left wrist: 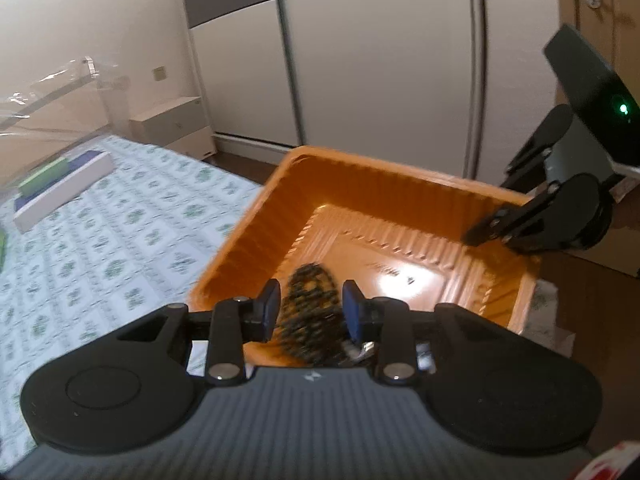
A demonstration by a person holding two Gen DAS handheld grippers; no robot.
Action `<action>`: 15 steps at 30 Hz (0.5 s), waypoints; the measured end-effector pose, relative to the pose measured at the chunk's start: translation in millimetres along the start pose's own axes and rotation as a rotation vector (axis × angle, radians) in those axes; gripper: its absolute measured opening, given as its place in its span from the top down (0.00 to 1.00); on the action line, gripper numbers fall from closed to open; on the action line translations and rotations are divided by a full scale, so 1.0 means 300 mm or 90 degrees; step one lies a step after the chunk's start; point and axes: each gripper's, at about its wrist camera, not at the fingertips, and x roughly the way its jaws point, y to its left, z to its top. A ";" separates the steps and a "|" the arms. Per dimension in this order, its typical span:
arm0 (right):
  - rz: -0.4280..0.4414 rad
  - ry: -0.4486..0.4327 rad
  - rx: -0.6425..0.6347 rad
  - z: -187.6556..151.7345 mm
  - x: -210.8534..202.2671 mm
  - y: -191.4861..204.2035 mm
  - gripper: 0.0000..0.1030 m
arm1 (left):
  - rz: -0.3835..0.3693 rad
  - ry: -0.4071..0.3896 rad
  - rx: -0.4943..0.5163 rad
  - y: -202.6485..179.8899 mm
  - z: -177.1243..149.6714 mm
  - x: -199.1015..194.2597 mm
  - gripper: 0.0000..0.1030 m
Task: Organize jewelry
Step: 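Carry the black watch with the left gripper and release it into the tray, then move the left gripper over the small gold earring beside the pearl necklace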
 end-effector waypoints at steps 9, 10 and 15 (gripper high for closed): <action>0.000 -0.003 0.002 -0.002 -0.006 -0.002 0.97 | 0.107 0.035 -0.065 0.186 -0.164 -0.134 0.69; 0.000 -0.004 0.002 -0.002 -0.008 -0.002 0.97 | 0.120 0.042 -0.073 0.208 -0.191 -0.153 0.68; -0.001 -0.003 0.001 -0.002 -0.009 0.000 0.97 | 0.182 0.076 -0.114 0.299 -0.327 -0.234 0.67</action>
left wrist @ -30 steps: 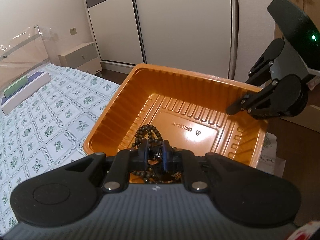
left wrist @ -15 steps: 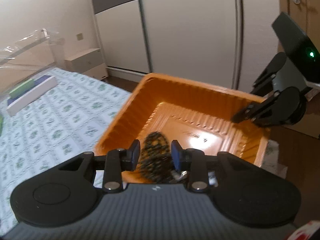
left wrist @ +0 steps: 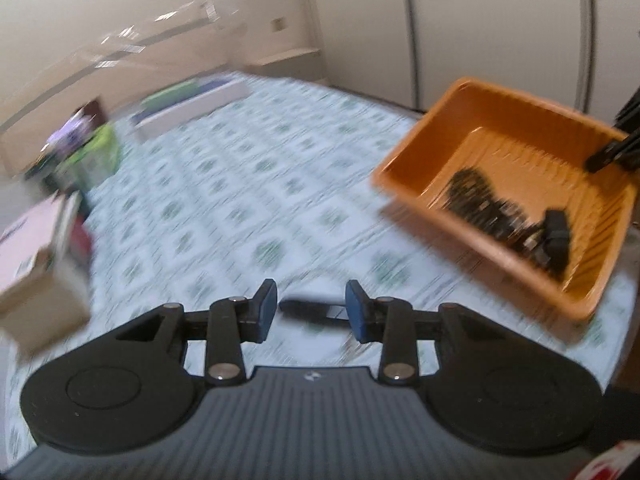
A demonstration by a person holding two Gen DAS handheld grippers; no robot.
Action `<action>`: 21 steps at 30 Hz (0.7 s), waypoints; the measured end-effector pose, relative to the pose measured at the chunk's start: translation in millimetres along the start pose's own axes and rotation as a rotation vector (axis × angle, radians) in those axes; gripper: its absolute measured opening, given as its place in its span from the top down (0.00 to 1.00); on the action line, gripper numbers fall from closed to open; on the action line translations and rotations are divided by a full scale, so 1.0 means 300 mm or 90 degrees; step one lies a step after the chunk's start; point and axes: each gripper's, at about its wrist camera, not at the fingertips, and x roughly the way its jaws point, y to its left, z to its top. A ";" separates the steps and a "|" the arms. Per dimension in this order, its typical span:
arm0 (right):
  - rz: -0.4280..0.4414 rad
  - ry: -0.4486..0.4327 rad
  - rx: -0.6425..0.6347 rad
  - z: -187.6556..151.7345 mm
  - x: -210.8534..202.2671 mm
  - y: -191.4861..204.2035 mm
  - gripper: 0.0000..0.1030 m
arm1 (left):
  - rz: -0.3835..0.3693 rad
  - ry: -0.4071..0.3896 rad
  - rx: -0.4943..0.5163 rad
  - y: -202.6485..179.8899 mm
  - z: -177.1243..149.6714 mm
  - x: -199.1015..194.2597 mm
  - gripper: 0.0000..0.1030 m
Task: Organize jewelry
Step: 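Move the left gripper over the small gold earring beside the pearl necklace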
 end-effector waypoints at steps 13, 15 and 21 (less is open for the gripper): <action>-0.004 0.002 -0.004 0.002 -0.002 0.003 0.97 | 0.019 0.056 -0.020 0.025 -0.190 0.021 0.67; -0.004 0.003 -0.004 0.003 -0.002 0.003 0.97 | 0.012 0.058 -0.020 0.014 -0.191 0.036 0.67; -0.005 0.004 -0.003 0.003 0.000 0.004 0.97 | 0.001 0.062 -0.016 -0.004 -0.200 0.070 0.67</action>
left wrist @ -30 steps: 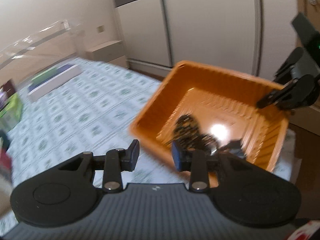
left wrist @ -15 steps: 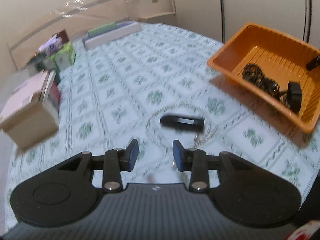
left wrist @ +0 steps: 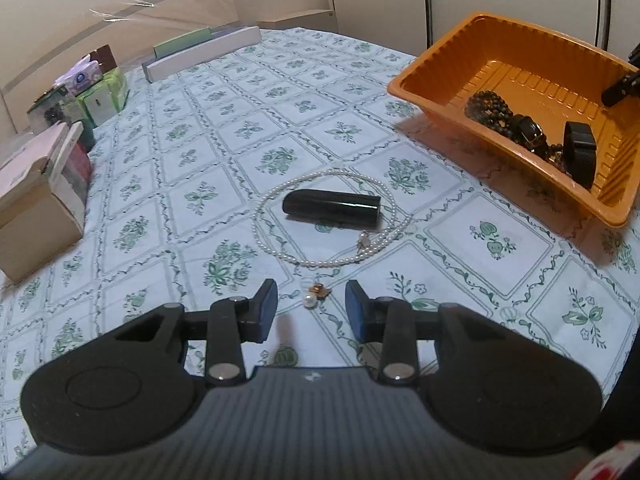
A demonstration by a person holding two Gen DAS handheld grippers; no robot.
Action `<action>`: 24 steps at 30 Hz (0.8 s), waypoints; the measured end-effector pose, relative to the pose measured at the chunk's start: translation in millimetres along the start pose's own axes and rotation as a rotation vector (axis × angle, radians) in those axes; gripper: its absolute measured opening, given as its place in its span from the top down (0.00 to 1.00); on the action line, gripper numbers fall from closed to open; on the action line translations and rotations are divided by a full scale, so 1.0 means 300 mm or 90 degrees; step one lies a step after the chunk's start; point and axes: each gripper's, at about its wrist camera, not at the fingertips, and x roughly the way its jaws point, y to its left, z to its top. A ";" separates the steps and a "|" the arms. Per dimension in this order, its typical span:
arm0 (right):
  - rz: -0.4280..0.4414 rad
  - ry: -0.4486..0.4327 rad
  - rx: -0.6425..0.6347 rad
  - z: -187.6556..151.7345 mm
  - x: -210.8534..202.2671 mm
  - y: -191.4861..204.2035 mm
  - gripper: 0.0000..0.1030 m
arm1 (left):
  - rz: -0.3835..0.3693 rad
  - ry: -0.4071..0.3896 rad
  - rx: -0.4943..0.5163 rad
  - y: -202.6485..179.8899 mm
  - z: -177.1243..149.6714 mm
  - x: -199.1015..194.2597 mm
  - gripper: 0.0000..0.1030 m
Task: Organize jewelry
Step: 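Move the left gripper over the small gold earring beside the pearl necklace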
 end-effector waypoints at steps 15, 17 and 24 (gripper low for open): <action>0.000 0.002 0.003 -0.005 0.009 -0.004 0.97 | -0.009 0.015 0.001 0.016 -0.004 0.067 0.85; 0.001 0.002 0.004 -0.005 0.009 -0.004 0.97 | -0.009 0.015 0.001 0.012 -0.007 0.066 0.89; 0.000 0.002 0.003 -0.004 0.011 -0.004 0.97 | -0.002 0.007 0.013 -0.007 -0.008 0.036 0.93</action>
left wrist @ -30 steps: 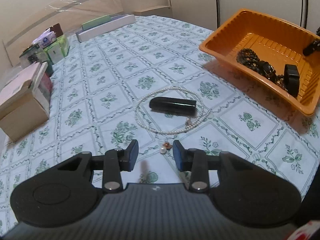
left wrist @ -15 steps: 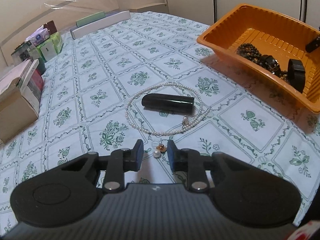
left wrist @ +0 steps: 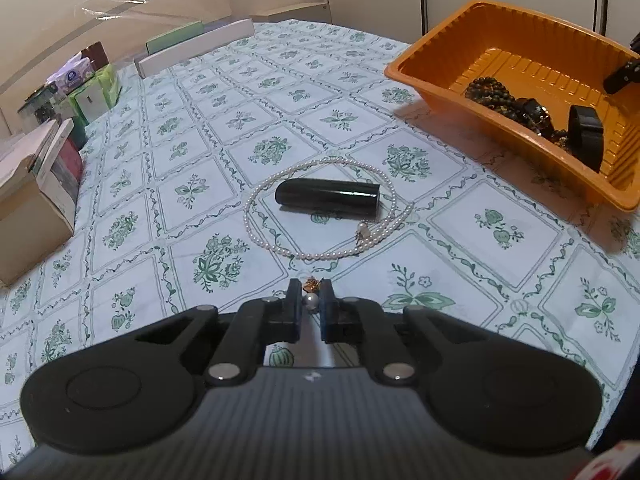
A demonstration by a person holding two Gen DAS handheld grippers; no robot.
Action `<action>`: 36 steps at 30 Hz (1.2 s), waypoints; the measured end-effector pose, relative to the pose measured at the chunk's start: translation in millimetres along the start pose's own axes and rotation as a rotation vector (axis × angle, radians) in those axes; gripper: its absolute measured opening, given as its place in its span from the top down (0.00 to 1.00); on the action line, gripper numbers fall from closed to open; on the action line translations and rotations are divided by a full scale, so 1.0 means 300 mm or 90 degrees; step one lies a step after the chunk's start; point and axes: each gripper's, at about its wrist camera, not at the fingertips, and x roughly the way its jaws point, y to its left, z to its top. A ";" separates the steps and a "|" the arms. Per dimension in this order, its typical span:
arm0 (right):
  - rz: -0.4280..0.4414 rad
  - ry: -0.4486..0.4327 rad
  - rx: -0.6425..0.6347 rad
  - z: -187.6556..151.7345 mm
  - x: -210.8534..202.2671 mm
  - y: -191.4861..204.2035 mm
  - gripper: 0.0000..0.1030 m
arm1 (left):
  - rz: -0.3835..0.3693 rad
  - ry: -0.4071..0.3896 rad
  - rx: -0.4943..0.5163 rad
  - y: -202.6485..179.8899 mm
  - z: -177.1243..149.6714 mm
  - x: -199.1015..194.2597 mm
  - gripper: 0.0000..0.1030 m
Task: Organize jewelry
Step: 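Move the left gripper over the small gold earring beside the pearl necklace, then grasp the small gold earring with the left gripper, then carry the earring with the left gripper and release it into the tray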
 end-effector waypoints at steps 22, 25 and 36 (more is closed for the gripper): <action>0.000 0.000 0.000 -0.001 -0.002 -0.001 0.97 | -0.054 -0.066 0.033 -0.130 0.130 -0.111 0.93; 0.000 0.000 0.000 -0.001 -0.002 -0.001 0.97 | -0.070 -0.072 0.039 -0.159 0.149 -0.116 0.93; 0.001 0.000 0.000 -0.001 0.000 -0.001 0.97 | -0.167 -0.106 0.075 -0.345 0.249 -0.128 0.93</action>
